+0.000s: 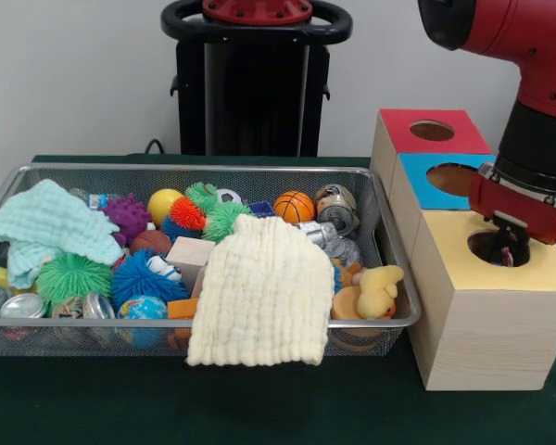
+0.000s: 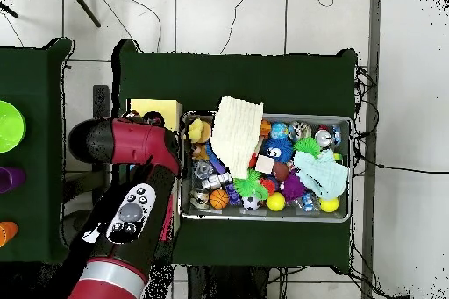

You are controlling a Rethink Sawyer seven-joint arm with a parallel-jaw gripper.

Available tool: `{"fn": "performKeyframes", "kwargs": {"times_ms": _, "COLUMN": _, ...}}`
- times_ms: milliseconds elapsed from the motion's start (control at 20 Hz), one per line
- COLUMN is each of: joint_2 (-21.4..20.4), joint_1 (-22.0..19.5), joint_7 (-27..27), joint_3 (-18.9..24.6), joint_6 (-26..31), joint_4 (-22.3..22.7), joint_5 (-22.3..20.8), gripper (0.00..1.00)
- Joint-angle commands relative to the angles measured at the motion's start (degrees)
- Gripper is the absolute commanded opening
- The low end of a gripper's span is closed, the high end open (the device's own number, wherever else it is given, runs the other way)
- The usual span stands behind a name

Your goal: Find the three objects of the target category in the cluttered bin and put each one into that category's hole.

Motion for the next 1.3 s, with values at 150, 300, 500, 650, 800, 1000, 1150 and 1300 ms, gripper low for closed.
{"fn": "performKeyframes", "kwargs": {"times_ms": 150, "joint_2": 1.25, "joint_1": -0.60, "joint_7": 13.66, "joint_3": 5.57, "joint_6": -4.17, "joint_4": 10.03, "joint_5": 2.64, "gripper": 0.00}}
{"fn": "performKeyframes", "kwargs": {"times_ms": 300, "joint_2": 0.93, "joint_1": -1.35, "joint_7": 12.64, "joint_3": 5.61, "joint_6": -4.27, "joint_4": 10.20, "joint_5": 2.94, "gripper": 0.00}}
{"fn": "performKeyframes", "kwargs": {"times_ms": 500, "joint_2": 1.27, "joint_1": -1.24, "joint_7": 12.15, "joint_3": 5.25, "joint_6": -4.18, "joint_4": 9.66, "joint_5": 3.22, "gripper": 0.00}}
{"fn": "performKeyframes", "kwargs": {"times_ms": 650, "joint_2": 1.41, "joint_1": -1.05, "joint_7": 11.49, "joint_3": 4.54, "joint_6": -2.84, "joint_4": 9.09, "joint_5": 2.89, "gripper": 0.00}}
{"fn": "performKeyframes", "kwargs": {"times_ms": 800, "joint_2": 1.45, "joint_1": -1.11, "joint_7": 11.21, "joint_3": 4.30, "joint_6": -1.98, "joint_4": 8.59, "joint_5": 2.80, "gripper": 0.00}}
{"fn": "performKeyframes", "kwargs": {"times_ms": 1000, "joint_2": 1.73, "joint_1": -1.22, "joint_7": 11.24, "joint_3": 4.34, "joint_6": -2.13, "joint_4": 8.40, "joint_5": 2.86, "gripper": 0.00}}
{"fn": "performKeyframes", "kwargs": {"times_ms": 1150, "joint_2": 1.87, "joint_1": -1.09, "joint_7": 11.38, "joint_3": 4.36, "joint_6": -2.26, "joint_4": 8.37, "joint_5": 2.92, "gripper": 0.00}}
{"fn": "performKeyframes", "kwargs": {"times_ms": 1300, "joint_2": 1.99, "joint_1": -0.98, "joint_7": 11.54, "joint_3": 4.29, "joint_6": -2.06, "joint_4": 8.19, "joint_5": 2.97, "gripper": 0.00}}
